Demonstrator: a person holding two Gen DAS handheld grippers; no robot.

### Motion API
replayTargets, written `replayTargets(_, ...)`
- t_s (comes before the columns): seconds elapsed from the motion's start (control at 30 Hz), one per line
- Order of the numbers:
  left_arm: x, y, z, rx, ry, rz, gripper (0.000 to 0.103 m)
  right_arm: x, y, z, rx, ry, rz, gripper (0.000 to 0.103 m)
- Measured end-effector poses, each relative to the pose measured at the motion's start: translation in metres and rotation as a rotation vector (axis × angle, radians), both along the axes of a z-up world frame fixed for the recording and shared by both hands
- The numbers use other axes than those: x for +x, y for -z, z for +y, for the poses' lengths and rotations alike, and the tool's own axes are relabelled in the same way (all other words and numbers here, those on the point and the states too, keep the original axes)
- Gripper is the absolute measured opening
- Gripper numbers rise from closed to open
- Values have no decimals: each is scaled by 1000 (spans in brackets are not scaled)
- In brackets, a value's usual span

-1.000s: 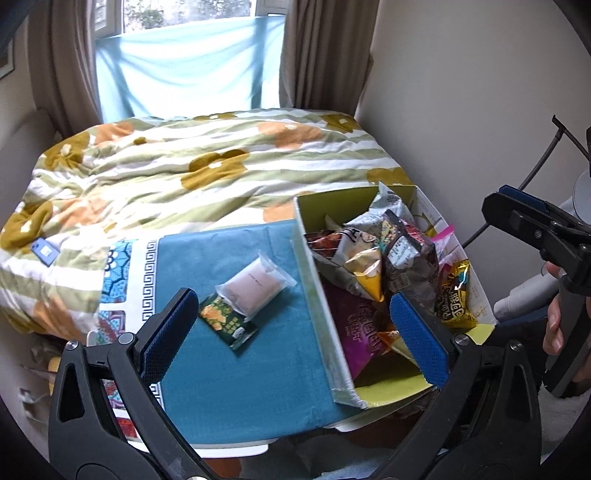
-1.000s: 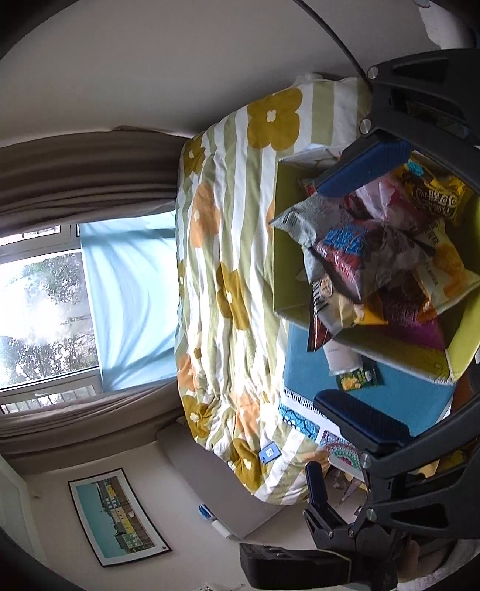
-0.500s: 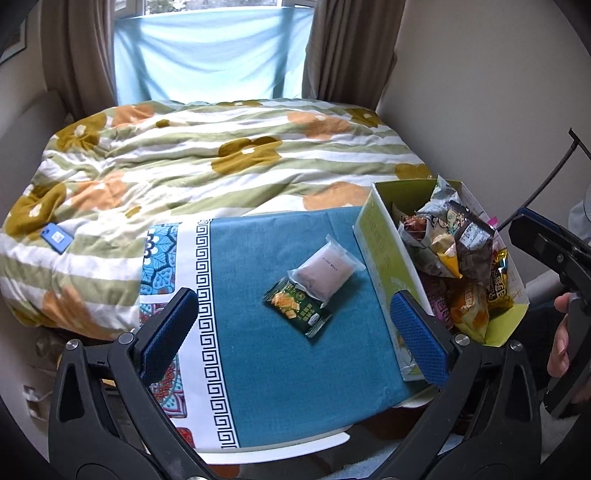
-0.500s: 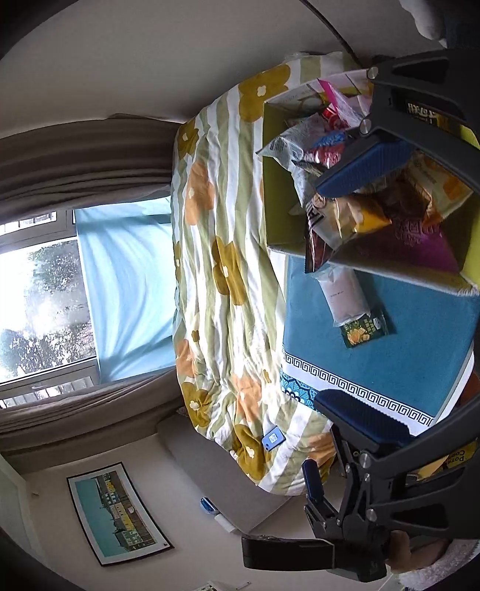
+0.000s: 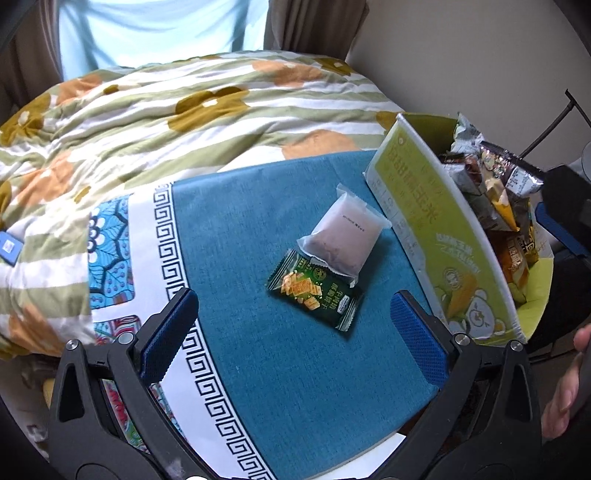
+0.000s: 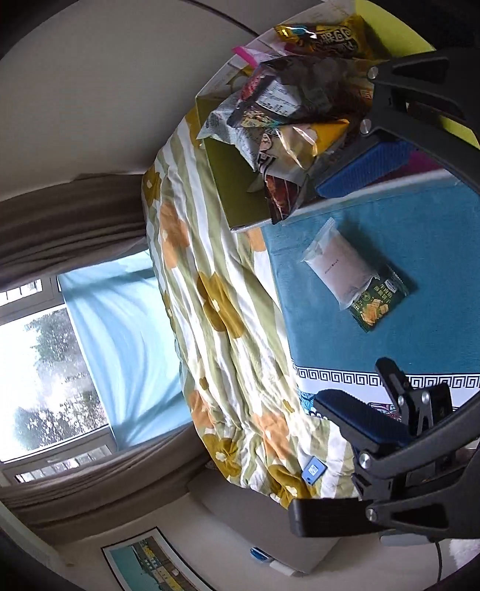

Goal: Organize snacks
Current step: 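Move both open tools back over the green cracker pack and white bag, then grasp the green cracker pack with the left tool while the right grasps the white bag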

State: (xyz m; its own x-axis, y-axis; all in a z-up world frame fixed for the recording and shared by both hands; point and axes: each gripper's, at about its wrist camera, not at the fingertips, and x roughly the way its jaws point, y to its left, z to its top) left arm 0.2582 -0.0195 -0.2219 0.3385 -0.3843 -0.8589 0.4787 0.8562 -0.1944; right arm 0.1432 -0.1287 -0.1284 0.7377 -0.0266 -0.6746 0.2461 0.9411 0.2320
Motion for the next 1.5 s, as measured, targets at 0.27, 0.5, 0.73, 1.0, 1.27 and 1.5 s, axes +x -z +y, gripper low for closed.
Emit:
replayTargets(0.27, 20, 86, -44, 42, 75, 30, 103, -3, 49, 19, -21, 200, 3, 103)
replayTargets(0.5, 24, 107, -75, 83, 110, -35, 103, -10, 73, 15, -13, 292, 5, 103)
replayTargets(0.73, 25, 110, -86, 111, 124, -37, 103, -8, 79, 10, -21, 316, 19, 103)
replayTargets(1.0, 30, 109, -64, 167, 122, -48, 103, -1, 77, 11, -38, 313, 33, 103)
replayTargets(1.27, 51, 107, -14, 180, 66, -31, 103, 11, 83, 27, -68, 274, 39, 103)
replayTargets(1.5, 58, 98, 2, 158, 60, -54, 103, 35, 106, 28, -21, 273, 79, 102)
